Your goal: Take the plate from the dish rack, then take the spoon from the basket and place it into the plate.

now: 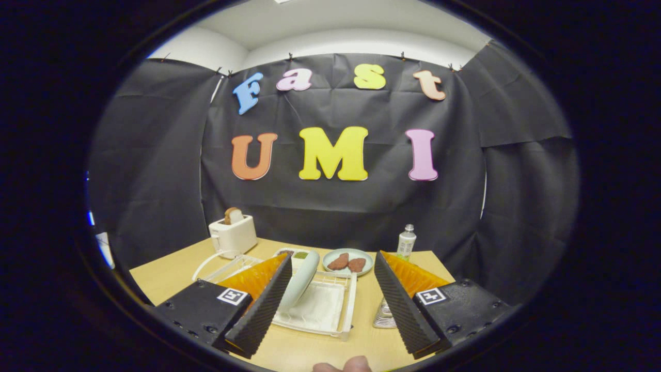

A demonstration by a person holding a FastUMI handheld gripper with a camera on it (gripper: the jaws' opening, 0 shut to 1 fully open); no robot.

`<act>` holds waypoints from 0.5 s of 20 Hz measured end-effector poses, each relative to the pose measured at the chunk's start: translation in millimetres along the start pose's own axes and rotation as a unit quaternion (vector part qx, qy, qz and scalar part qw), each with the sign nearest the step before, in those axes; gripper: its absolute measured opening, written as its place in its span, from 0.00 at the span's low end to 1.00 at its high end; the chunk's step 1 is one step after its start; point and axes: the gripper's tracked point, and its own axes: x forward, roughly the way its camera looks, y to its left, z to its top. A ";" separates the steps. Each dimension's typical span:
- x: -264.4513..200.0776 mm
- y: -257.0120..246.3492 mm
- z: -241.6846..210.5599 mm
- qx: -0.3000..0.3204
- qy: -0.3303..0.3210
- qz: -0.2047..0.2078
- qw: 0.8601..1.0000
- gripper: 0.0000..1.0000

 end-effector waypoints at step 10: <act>81.2 19.7 51.1 -0.042 0.123 0.001 0.991 1.00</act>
